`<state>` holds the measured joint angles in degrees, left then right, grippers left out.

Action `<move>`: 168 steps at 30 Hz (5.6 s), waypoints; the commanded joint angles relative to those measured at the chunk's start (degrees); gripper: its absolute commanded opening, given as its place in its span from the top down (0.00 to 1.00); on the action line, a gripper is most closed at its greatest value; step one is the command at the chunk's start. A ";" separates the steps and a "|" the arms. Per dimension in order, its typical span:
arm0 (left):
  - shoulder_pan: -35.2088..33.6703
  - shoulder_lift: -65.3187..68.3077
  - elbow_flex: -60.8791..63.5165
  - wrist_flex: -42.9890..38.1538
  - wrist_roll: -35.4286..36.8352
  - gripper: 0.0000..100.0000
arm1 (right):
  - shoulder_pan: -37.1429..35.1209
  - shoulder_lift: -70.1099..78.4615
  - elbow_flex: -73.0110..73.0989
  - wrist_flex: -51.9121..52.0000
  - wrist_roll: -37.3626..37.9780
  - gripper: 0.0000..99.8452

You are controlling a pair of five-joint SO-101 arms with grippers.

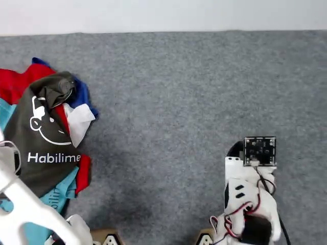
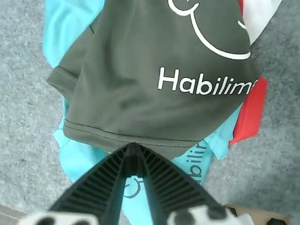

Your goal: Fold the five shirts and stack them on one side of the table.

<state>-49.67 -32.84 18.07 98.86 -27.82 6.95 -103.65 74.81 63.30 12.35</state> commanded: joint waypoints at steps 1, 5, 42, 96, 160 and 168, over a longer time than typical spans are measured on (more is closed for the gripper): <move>-0.18 0.09 0.13 -0.97 -0.26 1.00 | 2.95 0.92 -6.77 2.42 4.75 0.99; -0.26 0.09 0.13 -0.97 -0.26 1.00 | 5.76 8.22 -14.59 8.84 5.10 0.99; -19.16 44.66 -34.86 -0.18 -14.33 0.73 | 5.76 59.38 -55.21 38.46 -2.55 0.89; 42.90 16.88 -36.26 1.05 15.74 1.00 | 5.76 59.30 -54.42 38.46 -2.46 0.88; 21.45 13.71 -11.65 1.58 -2.20 0.81 | -20.26 109.32 -96.09 38.81 -2.11 0.87; 20.57 8.97 -8.66 1.49 5.19 0.81 | -25.27 124.97 -107.43 36.97 -2.81 0.76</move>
<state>-28.92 -21.41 9.19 98.95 -24.92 -16.53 18.90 -26.55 100.31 9.54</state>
